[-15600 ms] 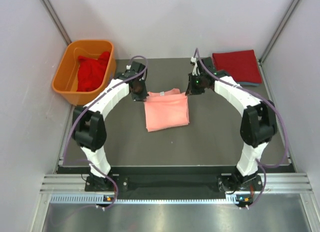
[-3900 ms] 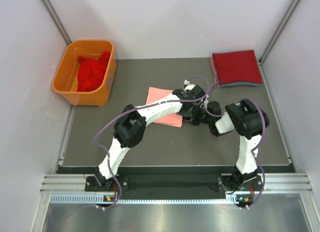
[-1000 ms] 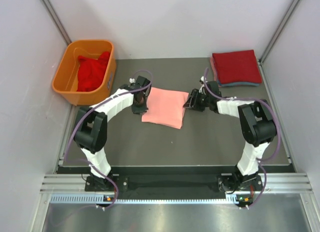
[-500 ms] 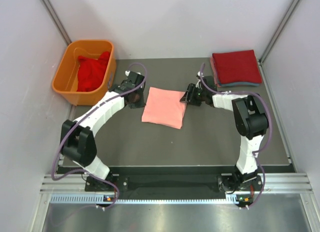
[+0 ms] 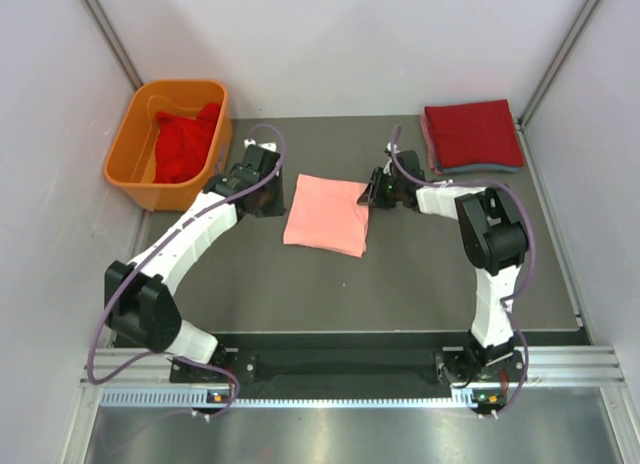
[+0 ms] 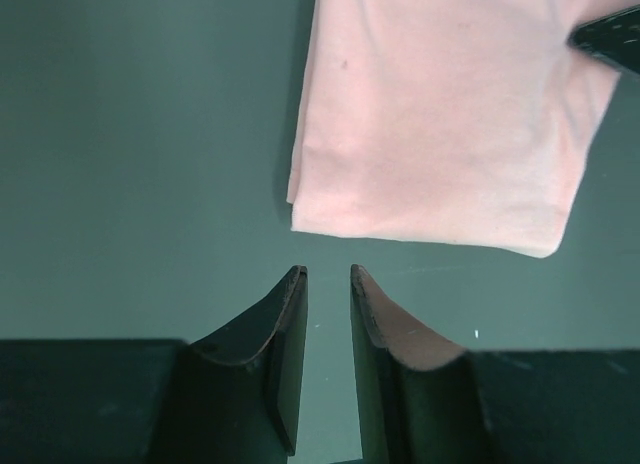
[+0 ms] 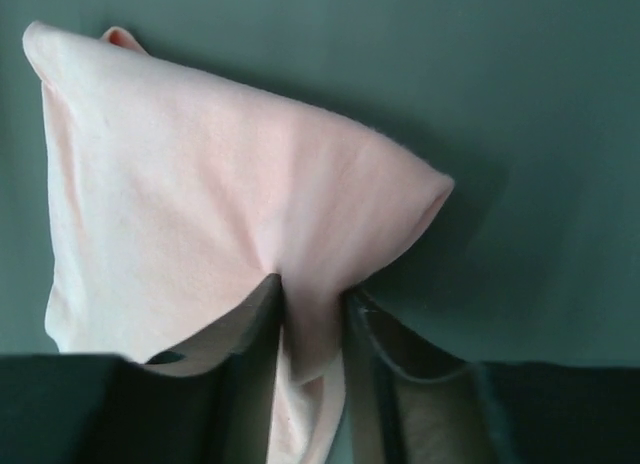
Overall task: Fold and stack the t-shirts
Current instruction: Neatly place the folded tshirt to the corner
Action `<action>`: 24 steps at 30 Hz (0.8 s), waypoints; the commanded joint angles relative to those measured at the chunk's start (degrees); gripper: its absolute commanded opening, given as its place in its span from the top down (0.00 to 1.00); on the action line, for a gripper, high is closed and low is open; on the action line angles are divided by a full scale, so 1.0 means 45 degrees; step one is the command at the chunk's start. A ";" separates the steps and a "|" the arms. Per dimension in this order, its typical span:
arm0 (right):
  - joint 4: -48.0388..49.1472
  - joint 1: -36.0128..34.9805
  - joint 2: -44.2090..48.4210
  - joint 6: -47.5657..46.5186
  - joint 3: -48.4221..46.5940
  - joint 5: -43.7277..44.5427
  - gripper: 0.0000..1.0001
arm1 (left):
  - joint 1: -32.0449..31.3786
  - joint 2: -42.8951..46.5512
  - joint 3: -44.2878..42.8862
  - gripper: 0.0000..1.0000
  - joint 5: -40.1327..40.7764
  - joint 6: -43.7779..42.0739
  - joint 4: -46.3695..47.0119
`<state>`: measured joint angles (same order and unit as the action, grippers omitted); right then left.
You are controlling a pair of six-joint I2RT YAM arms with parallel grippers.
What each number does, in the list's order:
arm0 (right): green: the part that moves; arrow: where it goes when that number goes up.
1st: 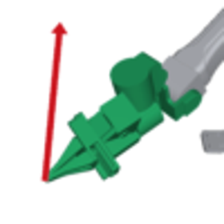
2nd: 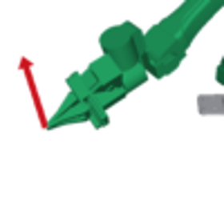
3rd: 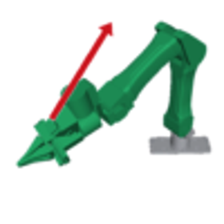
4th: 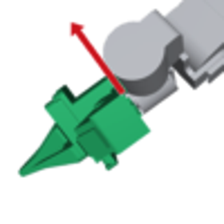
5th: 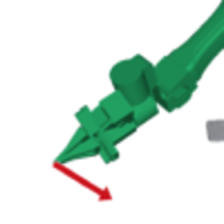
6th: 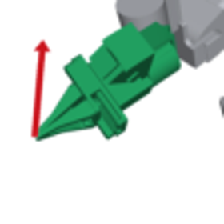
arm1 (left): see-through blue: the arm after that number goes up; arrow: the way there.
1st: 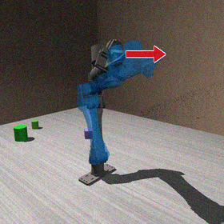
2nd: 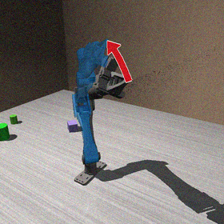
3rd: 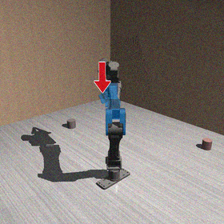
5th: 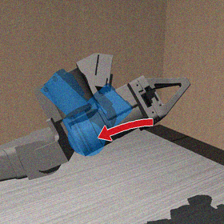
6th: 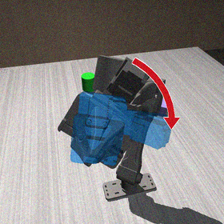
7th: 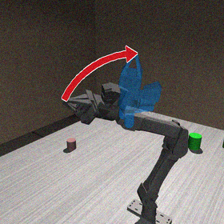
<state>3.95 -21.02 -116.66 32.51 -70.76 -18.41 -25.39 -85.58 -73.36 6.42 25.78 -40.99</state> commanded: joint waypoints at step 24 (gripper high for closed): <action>-0.1500 0.1369 0.2097 -0.3903 -0.1500 0.0342 1.00 | -0.0042 0.1674 0.1752 0.70 -0.0429 -0.0573 0.0535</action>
<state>-0.34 -16.27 -110.39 20.05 -73.69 -17.74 -25.39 -79.85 -65.65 5.30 24.25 -40.56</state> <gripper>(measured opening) 0.034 0.299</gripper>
